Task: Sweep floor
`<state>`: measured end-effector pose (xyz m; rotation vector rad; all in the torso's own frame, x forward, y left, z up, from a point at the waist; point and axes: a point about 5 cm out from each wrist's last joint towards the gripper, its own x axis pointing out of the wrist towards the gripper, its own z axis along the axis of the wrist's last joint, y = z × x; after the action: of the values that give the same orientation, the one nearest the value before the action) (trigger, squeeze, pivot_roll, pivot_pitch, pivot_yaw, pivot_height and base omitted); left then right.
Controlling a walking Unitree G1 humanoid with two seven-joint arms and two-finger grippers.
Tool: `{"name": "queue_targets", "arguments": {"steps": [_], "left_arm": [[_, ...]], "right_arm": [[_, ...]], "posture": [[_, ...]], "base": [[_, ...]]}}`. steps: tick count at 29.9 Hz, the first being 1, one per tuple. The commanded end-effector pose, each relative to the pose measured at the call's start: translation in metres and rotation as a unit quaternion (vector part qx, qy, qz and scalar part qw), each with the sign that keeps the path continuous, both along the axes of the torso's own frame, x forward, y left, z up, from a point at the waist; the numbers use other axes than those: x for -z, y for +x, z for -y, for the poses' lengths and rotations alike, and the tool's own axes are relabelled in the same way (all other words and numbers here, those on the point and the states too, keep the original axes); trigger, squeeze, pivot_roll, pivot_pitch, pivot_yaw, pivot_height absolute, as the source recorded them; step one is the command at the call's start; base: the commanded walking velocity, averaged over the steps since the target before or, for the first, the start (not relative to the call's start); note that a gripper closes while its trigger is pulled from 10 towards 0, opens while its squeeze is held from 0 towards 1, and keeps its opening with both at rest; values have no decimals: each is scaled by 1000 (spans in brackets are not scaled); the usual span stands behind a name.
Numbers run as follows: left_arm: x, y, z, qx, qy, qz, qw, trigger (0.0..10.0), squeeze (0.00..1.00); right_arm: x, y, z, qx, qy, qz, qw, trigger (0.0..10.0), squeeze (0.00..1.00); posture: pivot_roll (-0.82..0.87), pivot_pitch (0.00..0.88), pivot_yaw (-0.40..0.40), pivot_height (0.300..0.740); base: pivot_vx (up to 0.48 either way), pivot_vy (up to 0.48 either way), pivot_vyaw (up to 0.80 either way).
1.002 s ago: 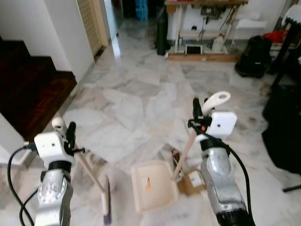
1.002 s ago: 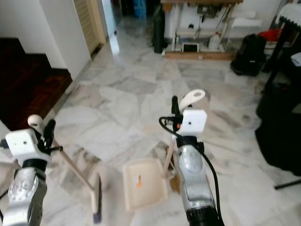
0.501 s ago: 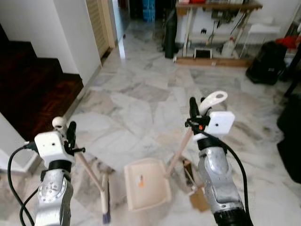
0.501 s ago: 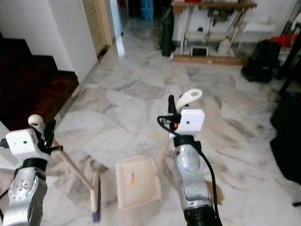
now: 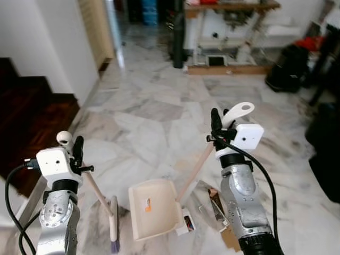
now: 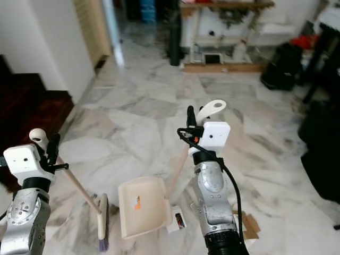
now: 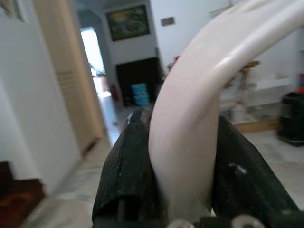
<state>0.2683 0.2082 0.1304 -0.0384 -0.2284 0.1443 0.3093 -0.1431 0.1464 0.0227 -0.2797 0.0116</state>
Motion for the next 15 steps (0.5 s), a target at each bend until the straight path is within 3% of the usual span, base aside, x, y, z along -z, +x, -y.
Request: {"name": "queue_targets", "arguments": {"steps": [1,10,15], "left_arm": [[-12,-2,-10,-16,13,26,999,10000,0],[-13,-1,-11,-16,13,27,999,10000,0],[-13,0,-11,-16,13,27,999,10000,0]], "right_arm": [[-16,2,-14,-22,3,33,999,10000,0],[-18,3,-14,-21,6,35,999,10000,0],[-18,3,-14,-18,3,37,999,10000,0]], "posture": [[79,0,42,740],[78,0,46,740],[79,0,49,740]], "base": [[371,255,0],[366,246,0],[357,0,0]]}}
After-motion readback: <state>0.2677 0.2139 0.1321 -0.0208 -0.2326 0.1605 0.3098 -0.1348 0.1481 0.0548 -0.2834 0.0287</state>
